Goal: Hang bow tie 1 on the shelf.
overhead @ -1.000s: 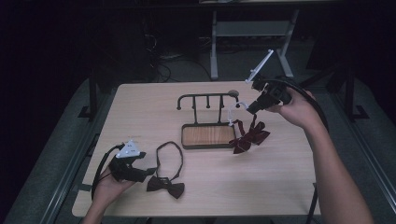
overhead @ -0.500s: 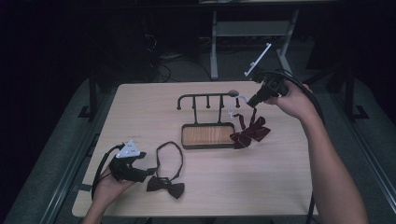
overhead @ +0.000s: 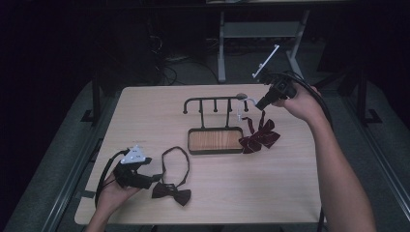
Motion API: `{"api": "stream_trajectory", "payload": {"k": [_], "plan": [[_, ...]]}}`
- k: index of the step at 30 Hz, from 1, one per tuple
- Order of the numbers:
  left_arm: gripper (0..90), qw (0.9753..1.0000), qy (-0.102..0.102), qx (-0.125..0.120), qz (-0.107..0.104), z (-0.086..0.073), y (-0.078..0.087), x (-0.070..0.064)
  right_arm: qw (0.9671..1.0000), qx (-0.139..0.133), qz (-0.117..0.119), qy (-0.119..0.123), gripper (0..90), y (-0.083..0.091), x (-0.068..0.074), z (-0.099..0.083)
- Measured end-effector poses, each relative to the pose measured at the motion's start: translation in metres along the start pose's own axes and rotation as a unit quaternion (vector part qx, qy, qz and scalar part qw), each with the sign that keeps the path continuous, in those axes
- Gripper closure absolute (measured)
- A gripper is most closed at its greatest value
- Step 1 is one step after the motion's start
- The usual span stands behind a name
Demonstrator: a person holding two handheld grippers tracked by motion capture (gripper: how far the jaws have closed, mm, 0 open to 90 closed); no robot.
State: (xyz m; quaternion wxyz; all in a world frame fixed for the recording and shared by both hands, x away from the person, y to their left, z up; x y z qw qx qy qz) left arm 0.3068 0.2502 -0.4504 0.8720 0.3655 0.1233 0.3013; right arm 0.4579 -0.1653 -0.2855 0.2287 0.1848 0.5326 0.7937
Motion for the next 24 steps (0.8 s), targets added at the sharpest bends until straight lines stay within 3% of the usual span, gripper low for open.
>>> {"api": "stream_trajectory", "payload": {"k": [13, 24], "plan": [[24.3, 1.0000, 0.001, -0.002, 0.000, 0.000, 0.000, 0.000, 1.0000, -0.004, 0.000, 0.001, 81.5, -0.004, 0.001, -0.002], [24.3, 1.0000, -0.003, 0.001, 0.001, 0.000, 0.000, 0.000, 0.9996, -0.014, 0.023, 0.008, 79.3, -0.009, 0.004, -0.016]]}}
Point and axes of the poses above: each handheld gripper's, and its own axes: y roughly backward along the jaws, z roughly out of its top, x roughly to its left, the point moved 3 cm from there along -y, roughly forward along the jaws
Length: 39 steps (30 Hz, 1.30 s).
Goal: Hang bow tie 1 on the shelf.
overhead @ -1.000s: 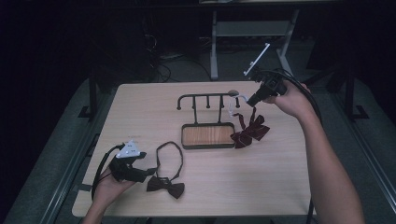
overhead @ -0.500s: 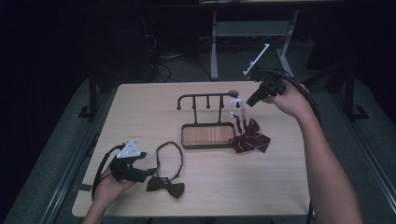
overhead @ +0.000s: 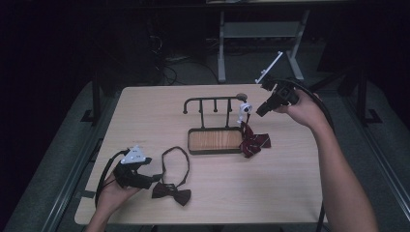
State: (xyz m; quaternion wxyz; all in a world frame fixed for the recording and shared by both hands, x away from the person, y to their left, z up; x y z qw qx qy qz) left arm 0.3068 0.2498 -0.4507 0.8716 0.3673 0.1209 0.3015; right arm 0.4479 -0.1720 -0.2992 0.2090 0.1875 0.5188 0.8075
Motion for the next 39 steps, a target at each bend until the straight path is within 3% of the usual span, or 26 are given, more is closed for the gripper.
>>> {"api": "stream_trajectory", "payload": {"k": [14, 39], "plan": [[24.3, 1.0000, 0.006, -0.001, -0.001, 0.000, -0.001, -0.001, 0.9995, -0.011, 0.018, 0.021, 75.5, -0.006, 0.011, -0.014], [24.3, 1.0000, 0.004, 0.000, -0.002, 0.000, -0.002, -0.002, 0.9989, -0.017, 0.037, 0.021, 67.9, -0.016, 0.021, -0.037]]}}
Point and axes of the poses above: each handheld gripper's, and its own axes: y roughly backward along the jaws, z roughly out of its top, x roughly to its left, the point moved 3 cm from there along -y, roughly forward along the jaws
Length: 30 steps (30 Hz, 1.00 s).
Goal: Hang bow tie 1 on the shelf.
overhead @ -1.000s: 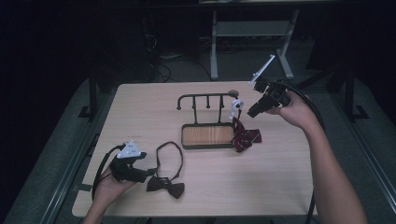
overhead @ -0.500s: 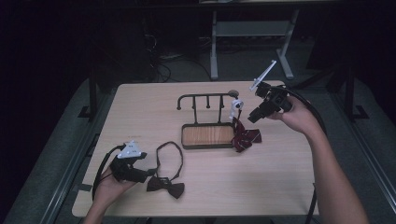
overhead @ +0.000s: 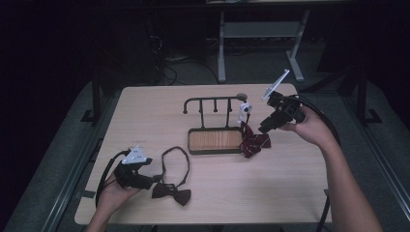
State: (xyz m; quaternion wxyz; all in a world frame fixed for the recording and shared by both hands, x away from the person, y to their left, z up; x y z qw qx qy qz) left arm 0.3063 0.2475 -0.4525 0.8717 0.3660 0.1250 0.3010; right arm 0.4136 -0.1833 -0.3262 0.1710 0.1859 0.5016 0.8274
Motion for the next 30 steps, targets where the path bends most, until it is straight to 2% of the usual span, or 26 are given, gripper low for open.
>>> {"api": "stream_trajectory", "payload": {"k": [10, 15, 24, 30], "plan": [[24.3, 1.0000, 0.004, 0.002, -0.004, 0.000, 0.000, 0.000, 0.9998, -0.017, 0.003, 0.006, 62.0, -0.003, 0.007, -0.011], [24.3, 0.9999, 0.009, 0.003, -0.007, 0.000, -0.001, 0.000, 0.9998, -0.016, 0.011, 0.000, 58.6, -0.010, 0.008, -0.020], [24.3, 0.9999, 0.006, 0.005, -0.008, -0.001, -0.001, 0.000, 0.9996, -0.022, 0.016, -0.004, 55.5, -0.018, 0.010, -0.032], [24.3, 0.9997, 0.017, 0.003, -0.016, 0.000, -0.002, 0.001, 0.9996, -0.023, 0.015, -0.010, 53.5, -0.025, 0.012, -0.043]]}}
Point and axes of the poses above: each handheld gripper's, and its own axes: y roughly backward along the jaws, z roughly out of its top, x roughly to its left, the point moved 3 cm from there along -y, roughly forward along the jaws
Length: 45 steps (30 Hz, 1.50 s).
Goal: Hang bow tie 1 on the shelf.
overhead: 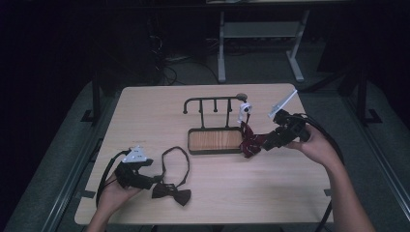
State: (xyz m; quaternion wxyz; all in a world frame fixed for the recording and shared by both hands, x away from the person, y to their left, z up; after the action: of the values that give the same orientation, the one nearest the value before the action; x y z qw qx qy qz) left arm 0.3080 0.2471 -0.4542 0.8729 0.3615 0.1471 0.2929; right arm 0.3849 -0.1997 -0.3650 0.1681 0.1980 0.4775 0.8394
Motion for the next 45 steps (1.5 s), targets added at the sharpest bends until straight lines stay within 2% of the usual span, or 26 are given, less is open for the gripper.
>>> {"api": "stream_trajectory", "payload": {"k": [8, 13, 15, 16, 19, 20, 23, 25, 32, 38, 40, 45], "plan": [[24.1, 1.0000, 0.004, 0.002, -0.001, 0.004, 0.003, 0.001, 1.0000, -0.005, -0.004, -0.005, 51.7, -0.003, 0.004, -0.013], [24.1, 0.9997, 0.022, 0.001, -0.013, 0.007, 0.005, 0.003, 1.0000, -0.008, -0.004, -0.003, 51.6, -0.008, 0.007, -0.020], [24.1, 0.9997, 0.020, 0.000, -0.011, 0.008, 0.005, 0.005, 1.0000, -0.008, -0.004, -0.004, 50.9, -0.010, 0.008, -0.022], [24.0, 0.9996, 0.025, 0.001, -0.013, 0.009, 0.005, 0.004, 0.9999, -0.008, -0.004, -0.005, 50.8, -0.011, 0.009, -0.023], [23.4, 0.9998, 0.014, 0.010, -0.008, 0.011, 0.006, 0.005, 0.9999, -0.009, -0.002, -0.006, 50.4, -0.014, 0.011, -0.026], [23.2, 0.9997, 0.020, 0.010, -0.010, 0.012, 0.006, 0.004, 0.9999, -0.009, -0.002, -0.006, 49.6, -0.015, 0.011, -0.027], [22.8, 0.9997, 0.015, 0.017, -0.012, 0.014, 0.006, 0.005, 0.9999, -0.009, -0.002, -0.010, 48.5, -0.017, 0.012, -0.029], [21.9, 0.9995, 0.020, 0.019, -0.012, 0.015, 0.005, 0.005, 0.9999, -0.012, -0.002, -0.011, 48.2, -0.017, 0.013, -0.030], [21.4, 0.9995, 0.015, 0.027, -0.009, 0.016, 0.003, 0.005, 0.9998, -0.017, -0.003, -0.004, 46.7, -0.020, 0.017, -0.036], [24.7, 0.9992, 0.015, 0.036, -0.011, 0.015, 0.000, 0.008, 0.9998, -0.017, -0.004, -0.003, 45.5, -0.025, 0.022, -0.041], [28.2, 0.9991, 0.012, 0.039, -0.014, 0.015, 0.000, 0.008, 0.9998, -0.017, -0.003, 0.001, 45.5, -0.028, 0.023, -0.043], [31.3, 0.9987, 0.008, 0.049, -0.013, 0.021, -0.002, 0.011, 0.9998, -0.019, -0.003, 0.003, 44.7, -0.031, 0.026, -0.046]]}}
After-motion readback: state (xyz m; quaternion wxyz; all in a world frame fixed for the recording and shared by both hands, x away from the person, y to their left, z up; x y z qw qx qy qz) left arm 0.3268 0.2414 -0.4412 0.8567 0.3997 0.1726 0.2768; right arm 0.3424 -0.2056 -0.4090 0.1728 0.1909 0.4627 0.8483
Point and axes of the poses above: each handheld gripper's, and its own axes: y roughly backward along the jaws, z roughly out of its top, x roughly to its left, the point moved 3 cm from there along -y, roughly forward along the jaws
